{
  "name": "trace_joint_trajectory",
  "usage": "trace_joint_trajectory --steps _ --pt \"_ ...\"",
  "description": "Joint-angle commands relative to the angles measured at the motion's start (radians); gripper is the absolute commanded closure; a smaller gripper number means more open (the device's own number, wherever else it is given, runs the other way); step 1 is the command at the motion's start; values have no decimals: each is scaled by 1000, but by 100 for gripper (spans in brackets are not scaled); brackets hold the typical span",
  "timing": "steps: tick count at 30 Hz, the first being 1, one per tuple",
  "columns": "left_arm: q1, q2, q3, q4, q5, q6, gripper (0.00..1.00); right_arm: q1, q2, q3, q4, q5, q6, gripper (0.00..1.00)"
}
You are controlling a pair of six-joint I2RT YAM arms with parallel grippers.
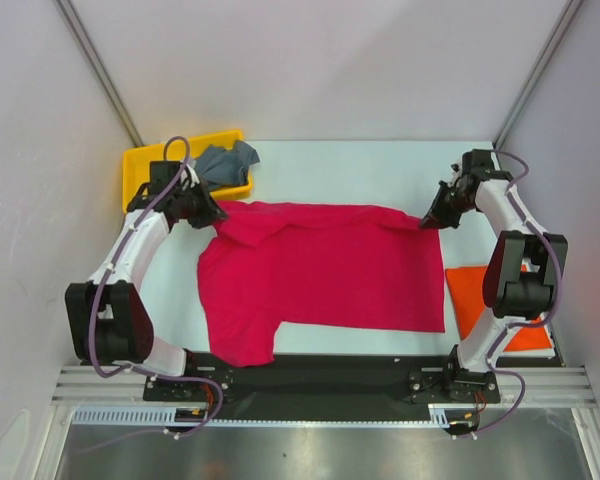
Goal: Fold and stack the t-shirts
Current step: Fold the tshirt
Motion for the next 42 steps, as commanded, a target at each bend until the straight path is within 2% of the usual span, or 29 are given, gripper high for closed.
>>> trace_joint_trajectory --steps 1,4,16,21,27,28,29,31,32,33,35,36,37,40,42 --pt "50 -57 -16 -15 19 -19 100 -19 -80 -3 -40 61 -71 100" --pt "78 -85 -13 -33 10 -8 100 -30 -92 7 -66 107 -102 100" --pt "99 -67 -95 -54 22 16 100 -45 -71 -55 -62 117 -99 100" --pt "99 -67 -109 -80 -36 15 100 -45 -70 -88 -59 117 -89 100" --pt "98 -42 -140 -88 -56 8 98 -47 -81 -173 -27 166 -82 90" --pt "99 -44 -145 -93 -68 7 89 -47 -74 -179 -22 175 -83 88" --pt "99 -48 -152 -102 -82 5 69 -48 -71 -181 -24 193 -86 84" --pt "98 -70 -166 -113 -141 4 56 -50 -89 -197 -25 213 -85 76" --pt "99 -103 -171 -122 -166 4 40 -50 -106 -208 -21 238 -77 71" --pt "99 -119 -171 -127 -191 4 34 -50 -130 -222 -13 244 -63 59" --pt "98 -156 -162 -111 -238 21 30 -50 -179 -214 28 235 -15 49" --pt "98 -160 -152 -95 -246 24 30 -48 -187 -205 48 224 -2 42" --pt "98 -162 -151 -72 -240 27 30 -48 -186 -170 90 213 13 38" --pt "98 -107 -123 56 -200 36 39 -48 -134 -115 186 157 62 34" --pt "98 -32 -84 88 -183 35 58 -50 -80 -92 251 140 82 33"
